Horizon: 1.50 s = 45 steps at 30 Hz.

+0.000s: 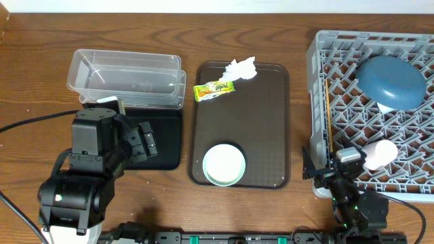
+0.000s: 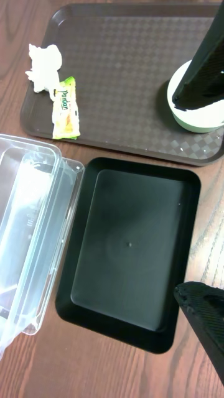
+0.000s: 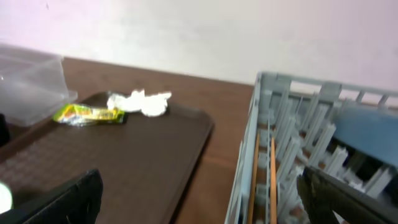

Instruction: Sort waste into correct bins and load items into the dishwasher rack

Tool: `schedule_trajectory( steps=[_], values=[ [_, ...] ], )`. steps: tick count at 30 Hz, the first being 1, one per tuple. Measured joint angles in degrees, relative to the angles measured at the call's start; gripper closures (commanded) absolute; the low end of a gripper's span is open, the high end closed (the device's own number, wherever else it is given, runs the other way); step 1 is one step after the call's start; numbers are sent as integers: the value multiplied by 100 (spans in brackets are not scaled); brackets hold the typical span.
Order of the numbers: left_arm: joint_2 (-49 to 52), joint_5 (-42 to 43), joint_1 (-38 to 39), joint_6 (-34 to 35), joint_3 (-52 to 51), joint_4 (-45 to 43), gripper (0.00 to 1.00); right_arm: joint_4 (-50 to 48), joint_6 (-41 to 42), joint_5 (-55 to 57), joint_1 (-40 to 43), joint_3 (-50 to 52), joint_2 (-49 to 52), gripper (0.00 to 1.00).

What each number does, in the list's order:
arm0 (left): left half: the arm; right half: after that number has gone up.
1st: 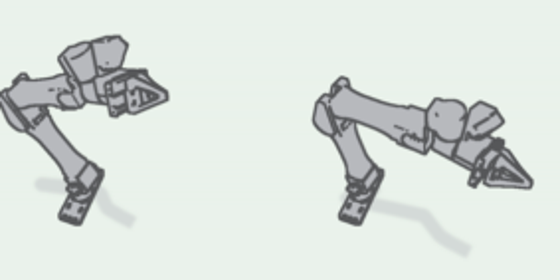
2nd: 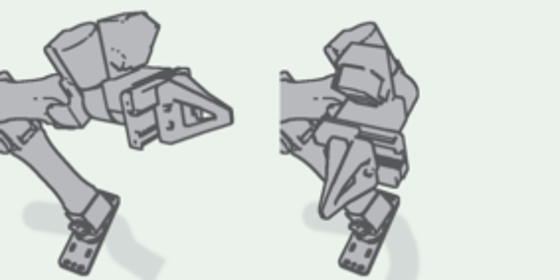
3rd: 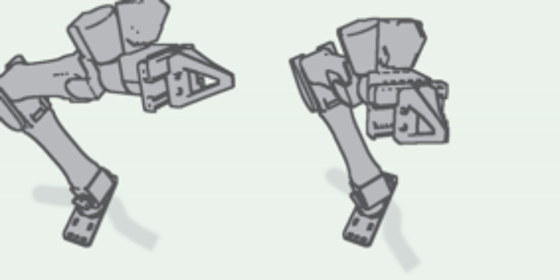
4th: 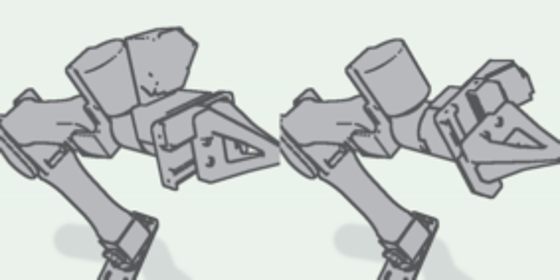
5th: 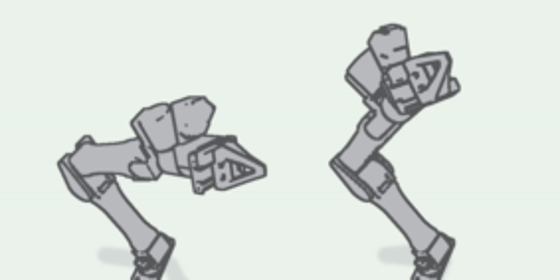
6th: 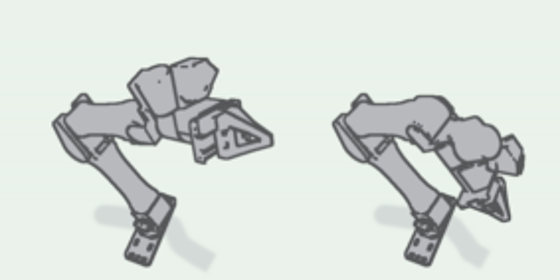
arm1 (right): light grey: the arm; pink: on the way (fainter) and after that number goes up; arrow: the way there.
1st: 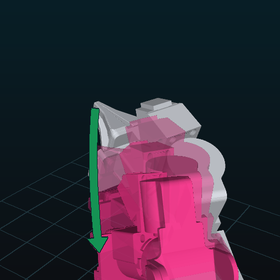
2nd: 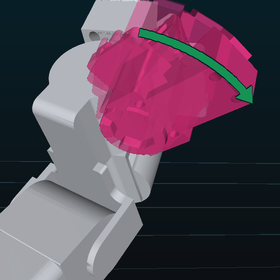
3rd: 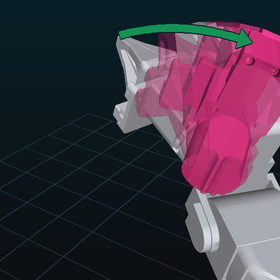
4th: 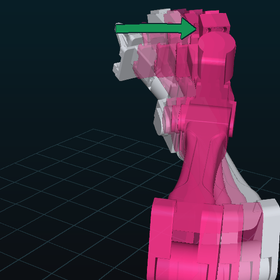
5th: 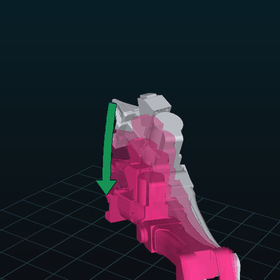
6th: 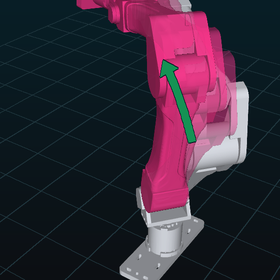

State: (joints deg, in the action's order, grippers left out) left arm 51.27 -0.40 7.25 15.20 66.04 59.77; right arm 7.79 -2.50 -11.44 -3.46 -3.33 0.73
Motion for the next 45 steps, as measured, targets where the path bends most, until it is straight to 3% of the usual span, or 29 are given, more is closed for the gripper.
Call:
schedule_trajectory(
  steps=[4,25,30,34,40,45],
  values=[
    [0,-2,0,-2,0,0,10,-428,0,0,0,199,-7,1],
    [0,4,0,0,0,0,10,-448,0,13,0,271,-4,1],
    [0,568,0,11,0,-15,10,-448,0,13,0,271,-4,1],
    [37,1126,0,302,0,-527,9,-450,-2,15,0,271,-4,1],
    [662,1899,321,125,-9,-1091,10,-450,0,15,0,271,-4,1],
    [1707,1725,1113,-468,-13,-1655,10,-450,0,15,0,271,-7,1]
  ],
)
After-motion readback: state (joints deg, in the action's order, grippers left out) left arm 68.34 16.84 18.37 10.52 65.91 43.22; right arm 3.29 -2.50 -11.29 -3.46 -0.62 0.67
